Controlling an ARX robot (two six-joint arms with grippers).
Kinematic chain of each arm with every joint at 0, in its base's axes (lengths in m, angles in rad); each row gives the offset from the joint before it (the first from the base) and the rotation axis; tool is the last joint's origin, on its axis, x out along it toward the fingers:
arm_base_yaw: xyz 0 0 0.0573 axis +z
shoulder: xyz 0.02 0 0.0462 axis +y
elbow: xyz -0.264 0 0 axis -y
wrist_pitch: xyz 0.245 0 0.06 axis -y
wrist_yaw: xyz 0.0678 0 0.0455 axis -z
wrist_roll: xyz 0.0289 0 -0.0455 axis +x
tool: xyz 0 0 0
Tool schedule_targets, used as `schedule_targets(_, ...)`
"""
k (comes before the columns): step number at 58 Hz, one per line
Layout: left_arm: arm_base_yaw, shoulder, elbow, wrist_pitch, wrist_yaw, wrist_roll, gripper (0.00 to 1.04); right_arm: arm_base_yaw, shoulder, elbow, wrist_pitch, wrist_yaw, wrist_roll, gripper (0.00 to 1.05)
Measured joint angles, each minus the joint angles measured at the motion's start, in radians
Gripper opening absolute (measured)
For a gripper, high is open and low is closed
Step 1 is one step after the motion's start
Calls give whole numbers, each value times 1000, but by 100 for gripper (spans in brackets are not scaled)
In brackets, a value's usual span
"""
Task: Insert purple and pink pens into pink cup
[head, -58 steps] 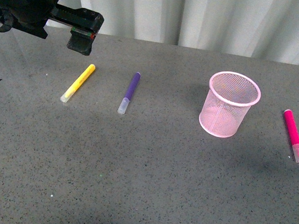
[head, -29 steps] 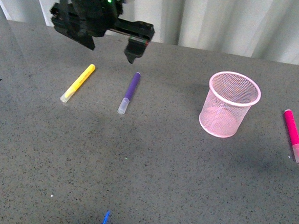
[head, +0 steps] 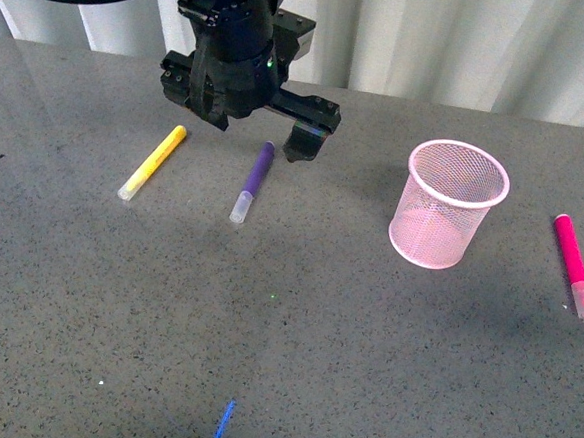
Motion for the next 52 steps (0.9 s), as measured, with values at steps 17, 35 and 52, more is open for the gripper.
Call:
schedule_targets(17, 12, 85, 84, -31, -7, 25, 98, 0, 0, 0, 0, 0, 0, 98)
schedule_targets(35, 17, 163, 234, -99, -19, 28, 98, 0, 0, 0, 0, 0, 0, 98)
schedule_targets(52, 18, 230, 297, -119, -34, 24, 98, 0, 0, 0, 0, 0, 0, 98)
